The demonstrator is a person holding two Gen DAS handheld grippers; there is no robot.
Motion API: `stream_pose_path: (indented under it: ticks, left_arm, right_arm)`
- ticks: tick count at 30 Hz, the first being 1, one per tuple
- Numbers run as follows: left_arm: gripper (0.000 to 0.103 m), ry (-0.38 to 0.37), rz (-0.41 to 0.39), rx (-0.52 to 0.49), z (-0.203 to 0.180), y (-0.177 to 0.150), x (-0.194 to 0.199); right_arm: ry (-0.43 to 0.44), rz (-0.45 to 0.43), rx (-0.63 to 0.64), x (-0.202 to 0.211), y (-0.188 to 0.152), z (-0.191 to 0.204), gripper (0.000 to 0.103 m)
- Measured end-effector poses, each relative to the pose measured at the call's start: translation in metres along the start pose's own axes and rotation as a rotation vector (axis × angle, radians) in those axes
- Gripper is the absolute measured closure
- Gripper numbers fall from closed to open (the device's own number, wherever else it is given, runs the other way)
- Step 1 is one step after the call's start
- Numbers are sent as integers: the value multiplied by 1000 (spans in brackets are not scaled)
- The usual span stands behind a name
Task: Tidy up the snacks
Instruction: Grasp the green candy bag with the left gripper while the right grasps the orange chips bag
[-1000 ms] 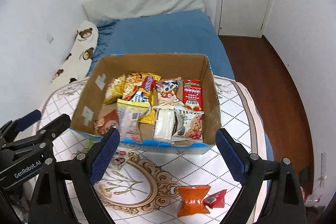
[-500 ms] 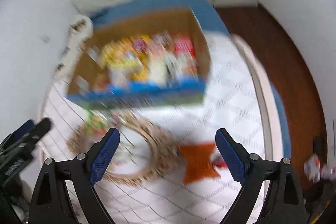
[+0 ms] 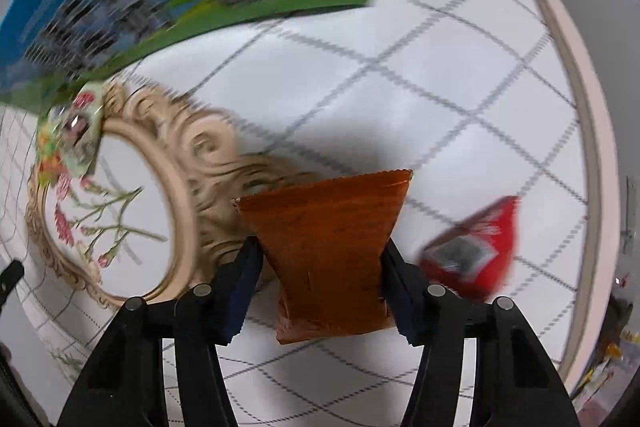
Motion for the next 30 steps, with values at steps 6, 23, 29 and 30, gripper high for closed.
stream_pose_path:
  ticks: [6, 23, 29, 30]
  left_arm:
    - [15, 11, -47, -107, -13, 27, 13]
    - [15, 545, -180, -1153, -162, 26, -40]
    - [15, 560, -88, -1242, -170, 27, -71]
    - [18, 553, -82, -1247, -170, 26, -73]
  right_arm:
    - [40, 2, 75, -1, 5, 44, 42]
    - [63, 23, 53, 13, 15, 38, 42]
    - [75, 30, 38, 11, 2, 18, 42]
    - [75, 31, 39, 11, -3, 12, 42]
Point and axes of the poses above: each gripper's, at about its wrist camera, not at the fingertips, and x roughly against the way its jaws point, z to its left, y to its top, the point moved 4 cm from there along -x, roughly the way its jaws point, and after that the axes turned 13 degrees about z, right-handed, at the moved point
